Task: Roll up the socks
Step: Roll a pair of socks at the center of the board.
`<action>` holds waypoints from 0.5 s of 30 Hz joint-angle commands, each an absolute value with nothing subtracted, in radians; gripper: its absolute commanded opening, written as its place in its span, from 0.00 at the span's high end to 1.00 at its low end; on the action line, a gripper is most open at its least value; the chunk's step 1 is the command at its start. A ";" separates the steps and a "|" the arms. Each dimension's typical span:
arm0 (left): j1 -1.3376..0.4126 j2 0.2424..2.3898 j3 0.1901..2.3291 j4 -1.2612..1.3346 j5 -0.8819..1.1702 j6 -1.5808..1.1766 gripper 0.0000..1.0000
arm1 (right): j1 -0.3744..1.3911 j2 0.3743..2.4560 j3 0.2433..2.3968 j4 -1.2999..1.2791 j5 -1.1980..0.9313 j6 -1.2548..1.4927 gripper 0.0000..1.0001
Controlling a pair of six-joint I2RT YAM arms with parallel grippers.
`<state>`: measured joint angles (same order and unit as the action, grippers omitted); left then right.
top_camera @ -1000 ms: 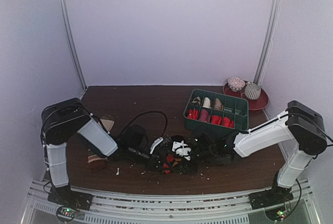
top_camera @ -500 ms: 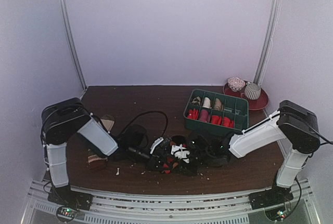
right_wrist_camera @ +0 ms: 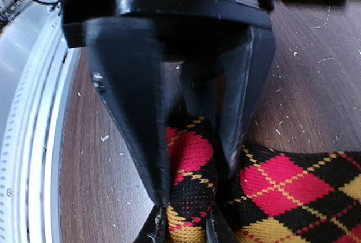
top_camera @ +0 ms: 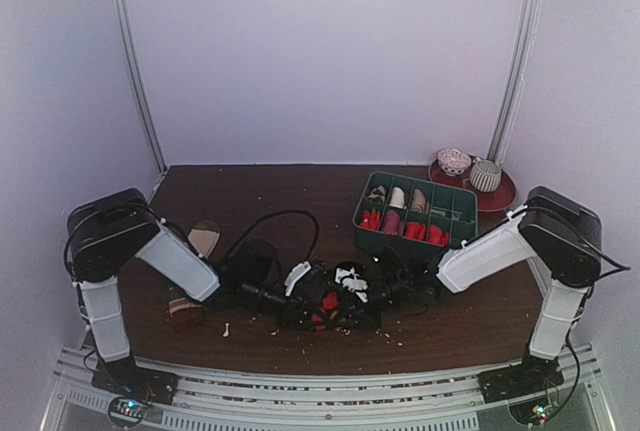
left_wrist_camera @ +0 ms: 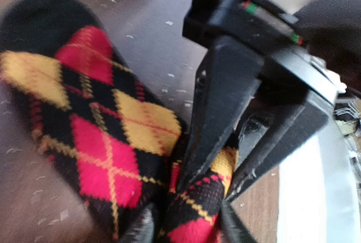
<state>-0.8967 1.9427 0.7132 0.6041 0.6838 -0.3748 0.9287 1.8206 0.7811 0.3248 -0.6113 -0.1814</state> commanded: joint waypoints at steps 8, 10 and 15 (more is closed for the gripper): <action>-0.893 1.671 0.491 0.849 0.497 -0.085 0.45 | 0.835 2.025 0.833 -0.008 -0.907 -0.099 0.90; -0.909 1.673 0.449 0.928 0.512 -0.103 0.42 | 0.823 2.044 0.852 -0.052 -0.944 -0.112 0.90; -0.985 1.753 0.446 0.968 0.469 -0.095 0.40 | 0.803 2.127 0.950 -0.206 -1.008 -0.146 0.89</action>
<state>-0.9333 1.6928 0.4465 0.8539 0.4988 -0.1387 0.8005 1.9957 0.9512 0.1585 -1.0183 -0.1299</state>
